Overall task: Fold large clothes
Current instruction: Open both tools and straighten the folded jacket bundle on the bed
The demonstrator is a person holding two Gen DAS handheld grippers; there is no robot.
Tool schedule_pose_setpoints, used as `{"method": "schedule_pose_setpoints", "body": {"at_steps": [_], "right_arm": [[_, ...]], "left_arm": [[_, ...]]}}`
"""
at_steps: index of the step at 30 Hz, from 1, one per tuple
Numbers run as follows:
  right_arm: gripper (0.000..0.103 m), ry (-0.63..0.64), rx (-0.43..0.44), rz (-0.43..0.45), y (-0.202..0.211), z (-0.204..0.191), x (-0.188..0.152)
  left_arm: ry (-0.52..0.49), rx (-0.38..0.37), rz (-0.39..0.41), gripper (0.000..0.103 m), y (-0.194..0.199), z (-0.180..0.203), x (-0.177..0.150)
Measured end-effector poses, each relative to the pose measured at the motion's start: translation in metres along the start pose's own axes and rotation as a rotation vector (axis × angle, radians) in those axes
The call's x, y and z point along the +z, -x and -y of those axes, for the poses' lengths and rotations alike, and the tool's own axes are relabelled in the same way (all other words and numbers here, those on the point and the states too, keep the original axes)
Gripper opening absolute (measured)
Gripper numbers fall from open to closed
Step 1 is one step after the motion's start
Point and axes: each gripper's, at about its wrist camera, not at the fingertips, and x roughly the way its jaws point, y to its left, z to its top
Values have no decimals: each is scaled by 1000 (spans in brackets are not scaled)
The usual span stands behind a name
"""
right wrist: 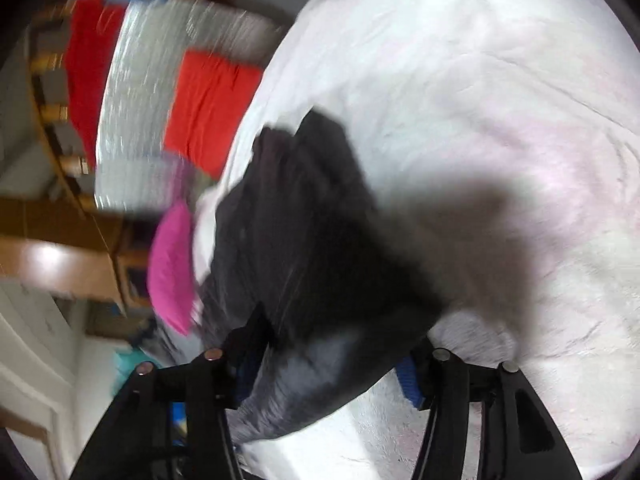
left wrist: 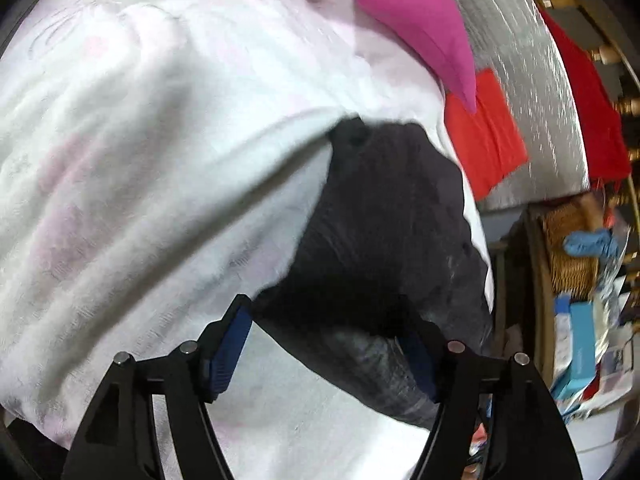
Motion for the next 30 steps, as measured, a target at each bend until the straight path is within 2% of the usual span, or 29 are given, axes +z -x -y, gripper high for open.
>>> {"method": "schedule_pose_setpoints", "body": {"at_steps": [3, 4, 5, 6, 8, 10, 12, 15, 18, 19, 21, 22, 25, 28, 30], "right_arm": [[66, -26, 17, 3, -3, 9, 5], [61, -22, 28, 13, -3, 9, 5], [47, -9, 27, 26, -1, 8, 5], [45, 33, 10, 49, 1, 2, 3], [40, 133, -20, 98, 9, -17, -3], [39, 220, -40, 143, 16, -30, -9], [39, 279, -65, 170, 20, -37, -12], [39, 228, -180, 111, 1, -22, -6], [40, 193, -159, 86, 0, -19, -2], [43, 191, -153, 87, 3, -19, -3], [58, 172, -164, 88, 10, -17, -4], [63, 154, -183, 92, 15, -14, -4], [64, 144, -173, 119, 24, -16, -6], [65, 191, -209, 209, 51, -15, -8], [65, 245, -228, 266, 66, -20, -13]], "left_arm": [[12, -5, 14, 72, -2, -2, 6], [23, -19, 28, 72, 0, -4, 6], [20, -21, 42, 71, 2, -6, 6], [9, -16, 60, 62, 3, -5, 6], [-18, -17, 81, 50, 5, -1, 7], [-69, 5, 108, 49, 5, 7, 8], [-110, 62, 99, 49, -1, 12, 8], [-136, 125, 48, 53, -14, 9, 8], [-127, 123, 42, 54, -12, 6, 8], [-125, 119, 46, 54, -11, 8, 9], [-120, 113, 62, 54, -5, 8, 8], [-130, 116, 77, 54, 1, 8, 6], [-201, 164, 144, 57, 17, 21, 4], [-304, 233, 265, 60, 39, 37, -5], [-358, 262, 325, 72, 52, 45, -14]]}}
